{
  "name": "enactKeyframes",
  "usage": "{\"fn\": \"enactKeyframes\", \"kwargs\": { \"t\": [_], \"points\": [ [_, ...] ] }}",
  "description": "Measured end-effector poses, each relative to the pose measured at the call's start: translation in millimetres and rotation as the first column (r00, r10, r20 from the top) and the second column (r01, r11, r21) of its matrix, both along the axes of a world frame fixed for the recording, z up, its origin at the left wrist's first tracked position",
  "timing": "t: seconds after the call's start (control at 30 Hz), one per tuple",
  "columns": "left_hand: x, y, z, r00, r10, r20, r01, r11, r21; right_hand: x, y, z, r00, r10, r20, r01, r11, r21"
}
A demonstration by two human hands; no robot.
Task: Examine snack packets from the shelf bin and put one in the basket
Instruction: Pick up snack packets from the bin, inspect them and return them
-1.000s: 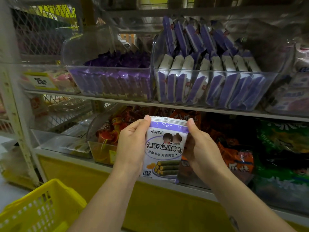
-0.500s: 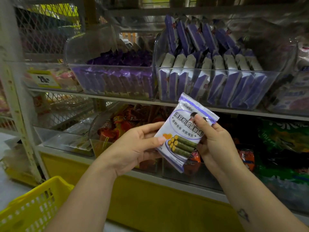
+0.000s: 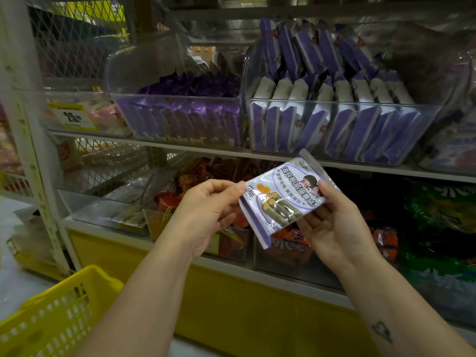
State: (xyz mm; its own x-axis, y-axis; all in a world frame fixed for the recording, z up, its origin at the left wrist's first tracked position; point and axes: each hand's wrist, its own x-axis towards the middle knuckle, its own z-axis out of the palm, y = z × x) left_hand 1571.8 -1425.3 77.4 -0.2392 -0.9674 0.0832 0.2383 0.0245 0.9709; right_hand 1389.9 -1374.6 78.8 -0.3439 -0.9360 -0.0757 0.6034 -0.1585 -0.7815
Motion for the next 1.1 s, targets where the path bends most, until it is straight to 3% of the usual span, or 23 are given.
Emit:
{"fn": "enactKeyframes", "kwargs": {
  "t": [0.1,0.23,0.43,0.5,0.57,0.73,0.8,0.9,0.97,1.1],
  "points": [
    [-1,-6,-5,0.99,0.139,0.033,-0.136,0.988,-0.079,-3,3,2,0.997,0.064,-0.047,-0.063,0.998,0.02],
    [-2,-7,-10,0.984,0.151,0.095,-0.131,0.972,-0.193,-4,5,1,0.983,0.122,-0.136,-0.119,0.992,0.03],
    [8,0,-6,0.95,-0.262,0.171,0.294,0.933,-0.206,-4,7,4,0.992,0.038,-0.124,-0.039,0.999,-0.007],
    [5,1,-5,0.938,-0.205,0.28,0.29,0.905,-0.312,-3,9,6,0.997,0.041,-0.071,-0.042,0.999,-0.012],
    [-1,1,-6,0.954,-0.102,0.283,0.217,0.885,-0.412,-4,11,7,0.996,0.069,-0.062,-0.071,0.997,-0.021],
    [-2,-4,-10,0.976,0.034,0.215,0.075,0.874,-0.479,-9,16,5,0.943,0.199,-0.267,-0.229,0.97,-0.085],
    [1,-5,-11,0.978,0.023,0.209,0.081,0.875,-0.477,-12,17,4,0.897,0.137,-0.421,-0.19,0.978,-0.087],
    [6,-7,-11,0.989,-0.003,0.146,0.066,0.899,-0.433,-17,19,2,0.755,-0.031,-0.655,-0.046,0.994,-0.1],
    [8,-7,-12,0.994,-0.017,0.105,0.056,0.921,-0.385,-19,20,3,0.69,-0.117,-0.715,0.0,0.987,-0.161],
    [9,-7,-14,0.993,-0.035,0.11,0.07,0.939,-0.336,-18,22,5,0.642,-0.239,-0.728,0.023,0.956,-0.294]
  ]
}}
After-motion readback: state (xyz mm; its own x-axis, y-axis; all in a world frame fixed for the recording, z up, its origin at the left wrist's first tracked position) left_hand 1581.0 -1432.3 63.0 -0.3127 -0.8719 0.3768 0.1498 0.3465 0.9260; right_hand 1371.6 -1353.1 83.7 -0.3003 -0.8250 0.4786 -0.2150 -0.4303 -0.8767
